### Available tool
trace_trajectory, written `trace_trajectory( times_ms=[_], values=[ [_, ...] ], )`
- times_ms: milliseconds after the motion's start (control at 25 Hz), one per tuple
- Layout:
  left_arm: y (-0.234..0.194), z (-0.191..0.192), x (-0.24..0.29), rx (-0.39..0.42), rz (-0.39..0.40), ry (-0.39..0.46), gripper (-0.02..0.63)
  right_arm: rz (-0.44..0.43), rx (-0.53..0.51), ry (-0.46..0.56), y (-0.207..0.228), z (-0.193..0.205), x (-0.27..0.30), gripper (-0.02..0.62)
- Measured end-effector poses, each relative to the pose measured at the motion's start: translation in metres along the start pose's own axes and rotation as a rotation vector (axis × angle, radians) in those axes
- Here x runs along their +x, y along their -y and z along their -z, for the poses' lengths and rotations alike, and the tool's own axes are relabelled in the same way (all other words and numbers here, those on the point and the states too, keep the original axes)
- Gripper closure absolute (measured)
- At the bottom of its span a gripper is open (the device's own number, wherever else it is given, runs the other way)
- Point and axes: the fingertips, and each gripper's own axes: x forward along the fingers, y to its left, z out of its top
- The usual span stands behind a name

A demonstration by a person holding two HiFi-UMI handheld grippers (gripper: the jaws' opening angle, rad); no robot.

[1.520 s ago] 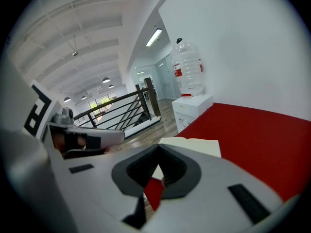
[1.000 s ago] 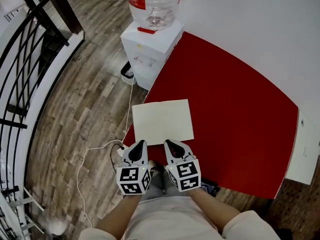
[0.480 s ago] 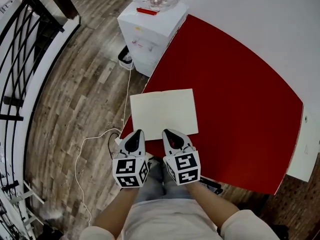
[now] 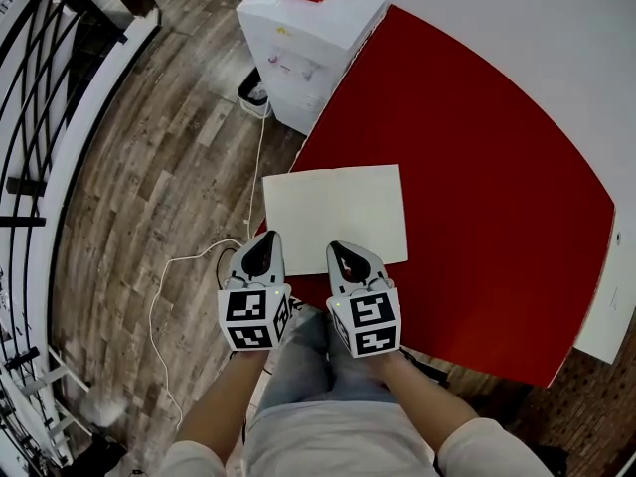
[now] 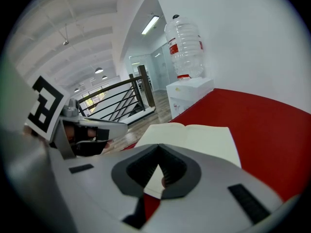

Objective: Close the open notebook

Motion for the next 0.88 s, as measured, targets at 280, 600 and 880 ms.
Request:
trace_trajectory(
  times_ms=[280,600,880],
  values=[
    [-0.028,0.005,0.023,-0.01,-0.025,-0.009,0.6,-0.005,0.009,-0.011,-0.003,0.006,0.013,0.589],
    [-0.047,0.011,0.051,-0.094,0.047,-0.055,0.512,-0.014,-0.023,-0.009,-0.012,0.006,0.016,0.589],
    [-0.058,0.017,0.078,-0.198,0.133,-0.106,0.465,-0.026,-0.018,-0.006,-0.019,0.003,0.021,0.591]
  ],
)
